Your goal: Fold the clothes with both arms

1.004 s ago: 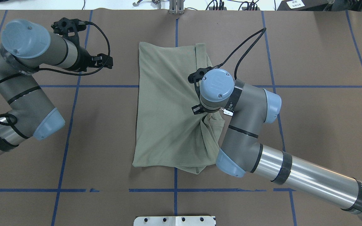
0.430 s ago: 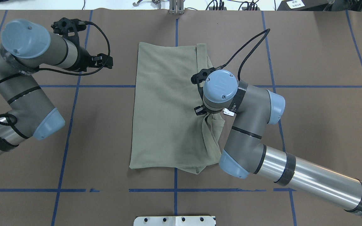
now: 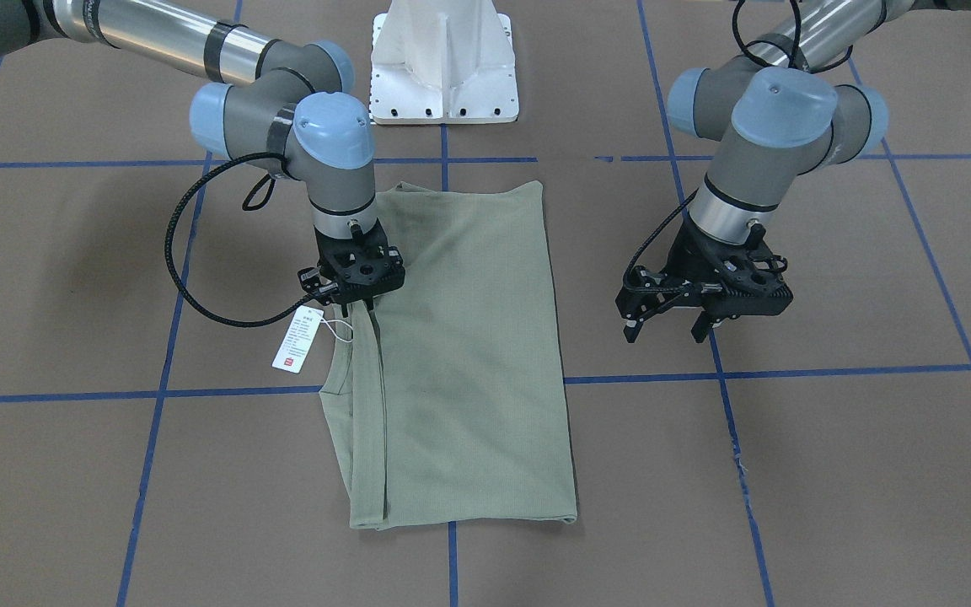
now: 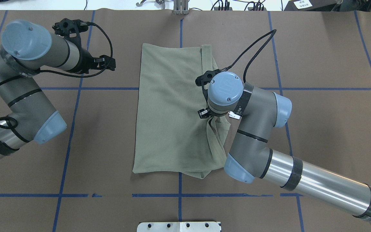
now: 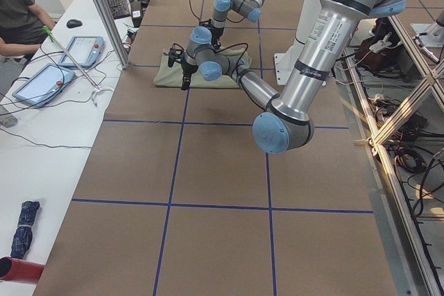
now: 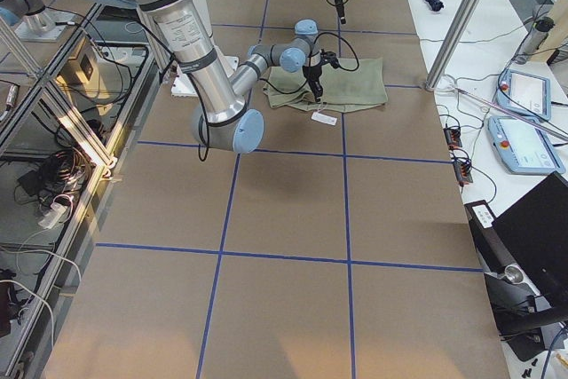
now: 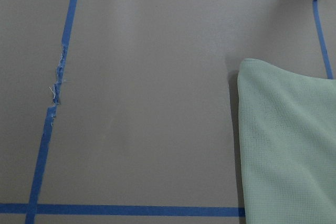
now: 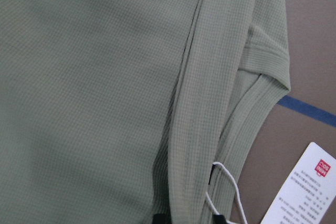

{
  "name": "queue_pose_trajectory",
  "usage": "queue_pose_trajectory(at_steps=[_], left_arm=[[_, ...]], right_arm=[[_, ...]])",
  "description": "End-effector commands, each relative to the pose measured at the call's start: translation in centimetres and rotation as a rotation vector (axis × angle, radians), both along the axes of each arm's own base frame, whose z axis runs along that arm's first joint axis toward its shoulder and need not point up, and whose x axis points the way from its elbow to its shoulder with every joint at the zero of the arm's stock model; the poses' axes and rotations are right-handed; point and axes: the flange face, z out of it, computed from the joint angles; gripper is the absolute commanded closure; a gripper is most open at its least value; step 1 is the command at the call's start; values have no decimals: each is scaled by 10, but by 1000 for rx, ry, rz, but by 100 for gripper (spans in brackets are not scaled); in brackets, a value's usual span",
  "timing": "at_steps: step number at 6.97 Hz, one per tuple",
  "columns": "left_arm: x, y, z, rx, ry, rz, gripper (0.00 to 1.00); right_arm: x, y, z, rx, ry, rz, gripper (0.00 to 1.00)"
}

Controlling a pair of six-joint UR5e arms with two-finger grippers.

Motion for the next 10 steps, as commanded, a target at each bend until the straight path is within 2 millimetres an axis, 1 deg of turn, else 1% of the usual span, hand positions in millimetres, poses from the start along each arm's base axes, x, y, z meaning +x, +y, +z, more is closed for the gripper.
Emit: queue_pose_trajectory(at_steps=[1, 2, 3, 4, 5, 6, 7, 9, 10], left_arm=[[1, 0, -1, 0, 2, 0, 0], [1, 0, -2, -1, 3, 0, 0], [1, 0, -2, -2, 4, -1, 0], [1, 0, -1, -3, 3, -1, 0], [1, 0, -1, -3, 3, -1, 0], [1, 0, -1, -2, 2, 0, 0], [1, 1, -2, 1, 3, 0, 0], [1, 0, -1, 1, 1, 1, 0], [1, 0, -1, 1, 1, 1, 0]], right_arm=[[0, -1, 4, -4, 6, 1, 91], [0, 0, 7, -6, 10, -1, 100], [5, -1, 13, -9, 15, 3, 100], [21, -2, 30, -18, 26, 15, 100], [44, 2, 52, -34, 36, 22, 91], [63, 4, 63, -43, 36, 30, 34], [70, 0, 64, -50, 33, 37, 0], [81, -12, 56, -84, -2, 32, 0], [83, -23, 39, -73, -19, 46, 0]])
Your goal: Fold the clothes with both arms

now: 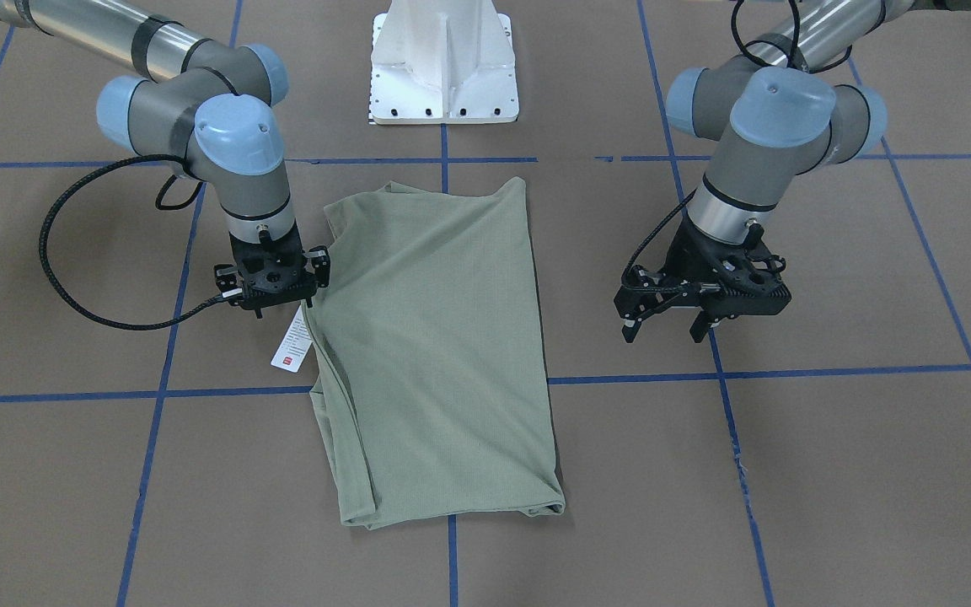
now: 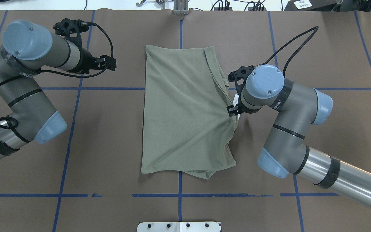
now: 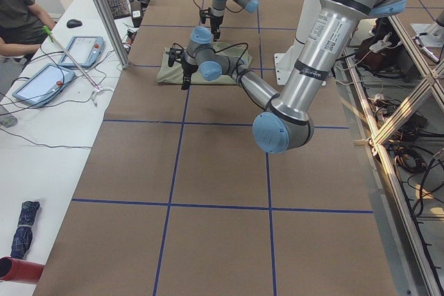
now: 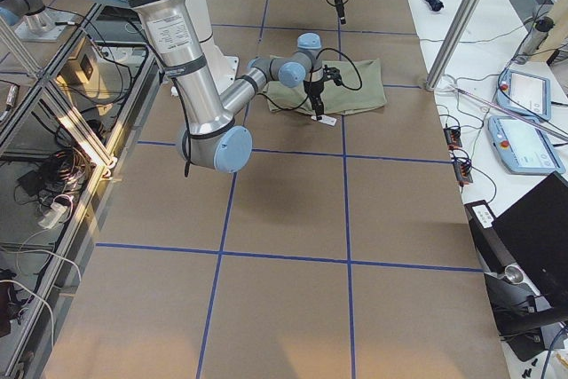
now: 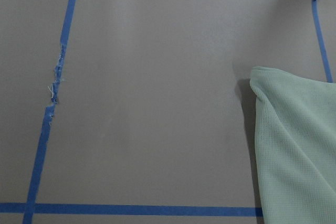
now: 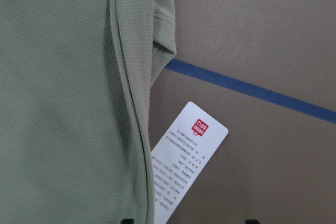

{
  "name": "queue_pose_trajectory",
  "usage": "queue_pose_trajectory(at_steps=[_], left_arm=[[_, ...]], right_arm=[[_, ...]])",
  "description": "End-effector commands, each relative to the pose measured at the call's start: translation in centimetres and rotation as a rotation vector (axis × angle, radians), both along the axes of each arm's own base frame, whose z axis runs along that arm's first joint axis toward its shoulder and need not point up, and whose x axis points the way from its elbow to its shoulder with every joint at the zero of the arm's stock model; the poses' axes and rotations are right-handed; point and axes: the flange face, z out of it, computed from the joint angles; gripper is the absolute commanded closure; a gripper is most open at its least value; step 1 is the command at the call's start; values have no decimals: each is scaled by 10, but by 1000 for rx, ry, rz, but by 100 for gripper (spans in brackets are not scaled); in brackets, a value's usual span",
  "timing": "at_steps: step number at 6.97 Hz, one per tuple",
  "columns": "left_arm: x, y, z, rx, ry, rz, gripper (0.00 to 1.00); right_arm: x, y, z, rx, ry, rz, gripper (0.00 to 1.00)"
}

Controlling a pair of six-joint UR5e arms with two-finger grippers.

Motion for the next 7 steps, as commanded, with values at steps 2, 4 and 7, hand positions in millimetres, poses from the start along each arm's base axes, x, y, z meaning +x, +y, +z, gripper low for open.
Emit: queue_pose_trajectory(at_steps=[2, 4, 7], left_arm=[[-1, 1, -2, 5, 1, 2, 0], [-2, 2, -7, 11, 7, 0, 0], [-6, 2, -13, 20, 12, -7, 0]], right_arm=[[-41, -62, -46, 24, 6, 0, 0], [-70, -121, -62, 41, 53, -5, 0], [-75, -152, -42, 65, 66, -20, 0]])
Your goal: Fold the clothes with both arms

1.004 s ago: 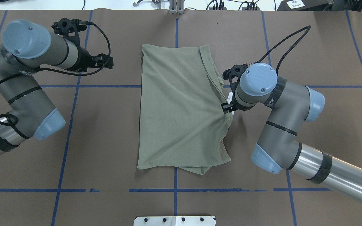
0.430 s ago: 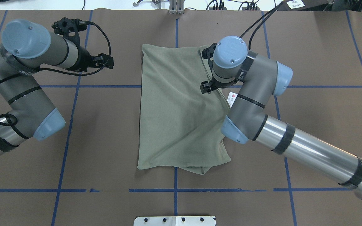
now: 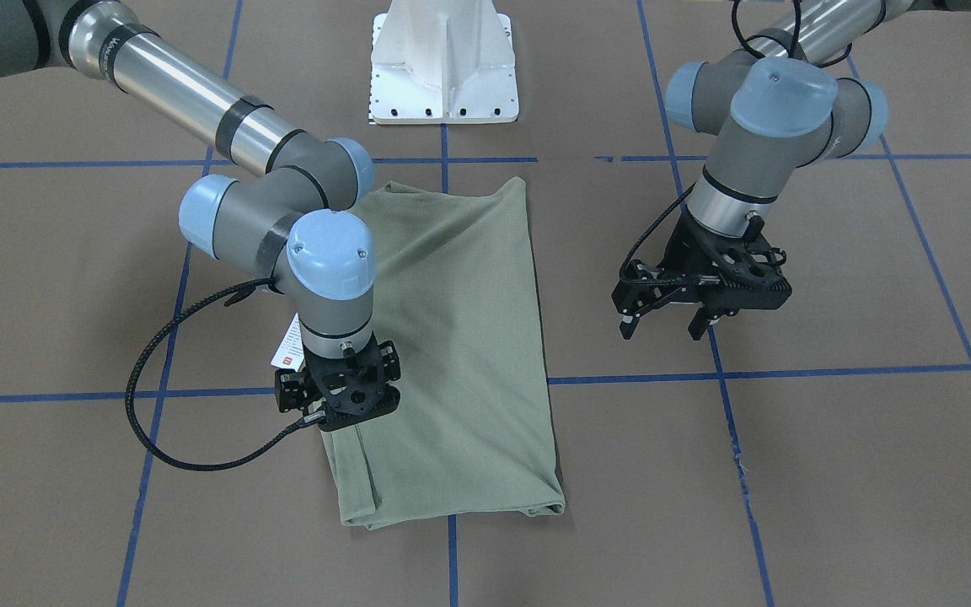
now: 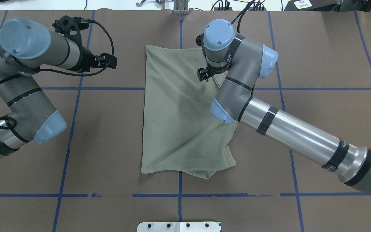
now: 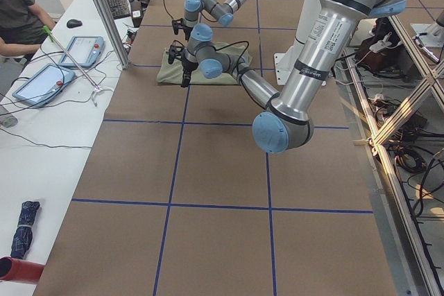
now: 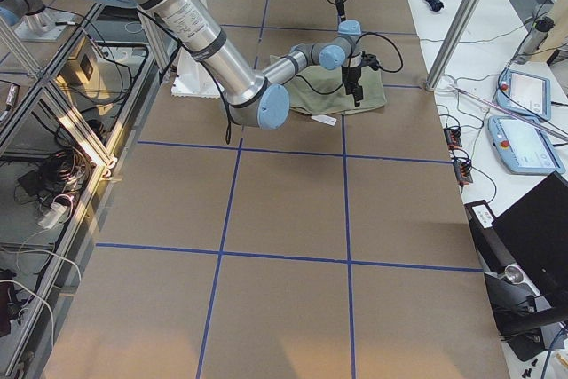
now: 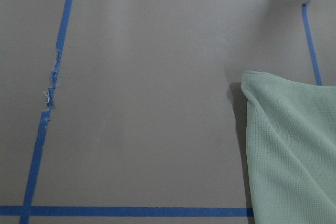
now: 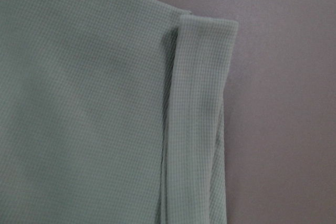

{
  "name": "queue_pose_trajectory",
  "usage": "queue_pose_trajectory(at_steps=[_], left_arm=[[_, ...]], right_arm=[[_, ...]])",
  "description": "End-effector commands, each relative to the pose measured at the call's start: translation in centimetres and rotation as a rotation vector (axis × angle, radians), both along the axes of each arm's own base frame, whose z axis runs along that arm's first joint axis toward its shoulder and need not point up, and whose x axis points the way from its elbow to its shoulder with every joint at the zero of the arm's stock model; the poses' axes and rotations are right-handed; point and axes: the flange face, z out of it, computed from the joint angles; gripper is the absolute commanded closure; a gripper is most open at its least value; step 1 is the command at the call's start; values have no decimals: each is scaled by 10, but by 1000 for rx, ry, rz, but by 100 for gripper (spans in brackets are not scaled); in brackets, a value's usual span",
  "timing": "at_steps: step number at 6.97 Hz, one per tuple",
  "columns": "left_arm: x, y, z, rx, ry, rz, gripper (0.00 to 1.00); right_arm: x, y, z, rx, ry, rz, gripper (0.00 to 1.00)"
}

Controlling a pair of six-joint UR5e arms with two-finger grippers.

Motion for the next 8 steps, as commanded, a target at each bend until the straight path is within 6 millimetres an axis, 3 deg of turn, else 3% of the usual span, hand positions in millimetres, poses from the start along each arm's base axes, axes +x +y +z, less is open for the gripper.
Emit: queue_pose_trajectory(at_steps=[1, 6, 8], left_arm=[[-1, 0, -2, 2, 3, -2, 0], [-2, -1, -8, 11, 8, -3, 0], [-2, -1, -8, 13, 8, -2, 0]], right_arm=[[-1, -9, 11, 7, 10, -8, 0], [4, -9, 32, 6, 34, -40, 0], [3, -8, 31, -2, 24, -49, 0]])
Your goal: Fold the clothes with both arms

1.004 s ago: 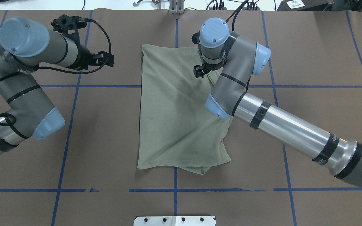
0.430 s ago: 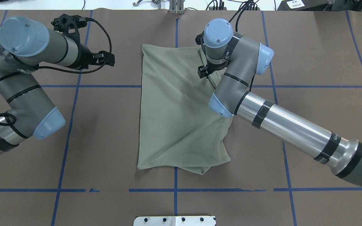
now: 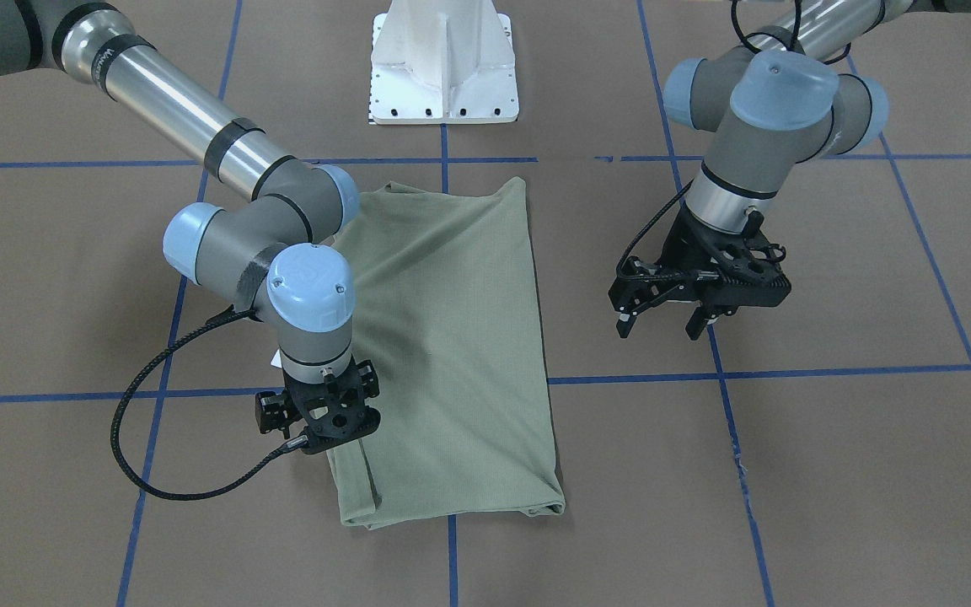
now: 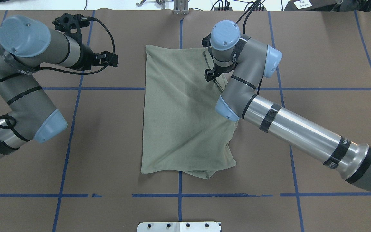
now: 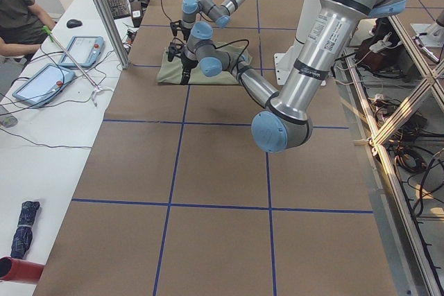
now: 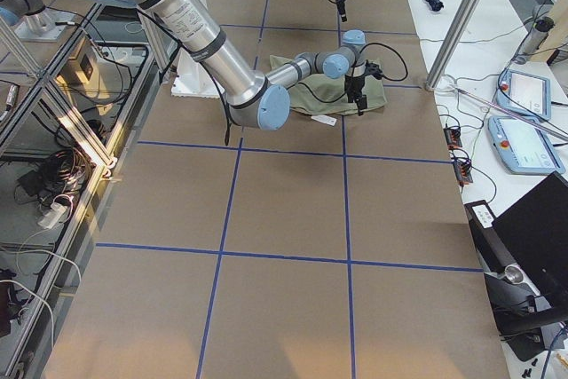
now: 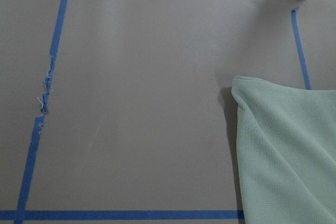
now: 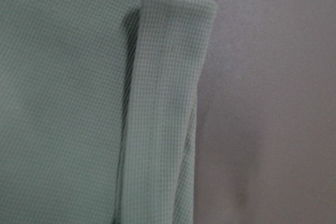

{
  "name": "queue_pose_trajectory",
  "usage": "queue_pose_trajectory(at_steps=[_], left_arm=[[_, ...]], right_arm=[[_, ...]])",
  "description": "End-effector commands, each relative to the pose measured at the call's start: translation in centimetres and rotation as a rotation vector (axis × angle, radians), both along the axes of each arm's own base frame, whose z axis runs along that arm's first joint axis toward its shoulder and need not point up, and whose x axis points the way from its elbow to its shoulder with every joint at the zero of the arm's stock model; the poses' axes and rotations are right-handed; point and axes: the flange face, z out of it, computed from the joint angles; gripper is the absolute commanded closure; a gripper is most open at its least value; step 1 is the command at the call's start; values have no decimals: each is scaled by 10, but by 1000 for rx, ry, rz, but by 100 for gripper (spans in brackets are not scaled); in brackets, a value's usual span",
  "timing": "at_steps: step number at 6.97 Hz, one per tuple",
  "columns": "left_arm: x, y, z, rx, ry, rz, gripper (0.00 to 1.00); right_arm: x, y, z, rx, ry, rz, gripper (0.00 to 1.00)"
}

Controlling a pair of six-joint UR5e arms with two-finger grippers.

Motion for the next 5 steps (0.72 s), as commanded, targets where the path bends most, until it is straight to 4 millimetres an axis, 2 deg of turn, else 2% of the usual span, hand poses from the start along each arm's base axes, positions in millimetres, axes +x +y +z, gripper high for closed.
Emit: queue_pose_trajectory(at_steps=[1, 3, 5], left_arm=[[-1, -1, 0, 1, 0, -2, 0], [-1, -1, 0, 1, 0, -2, 0], [-1, -1, -4, 4, 5, -2, 0]], right_arm=[[0, 1, -1, -7, -9, -11, 0], [19, -13, 0, -5, -19, -24, 0], [49, -28, 33, 6, 19, -45, 0]])
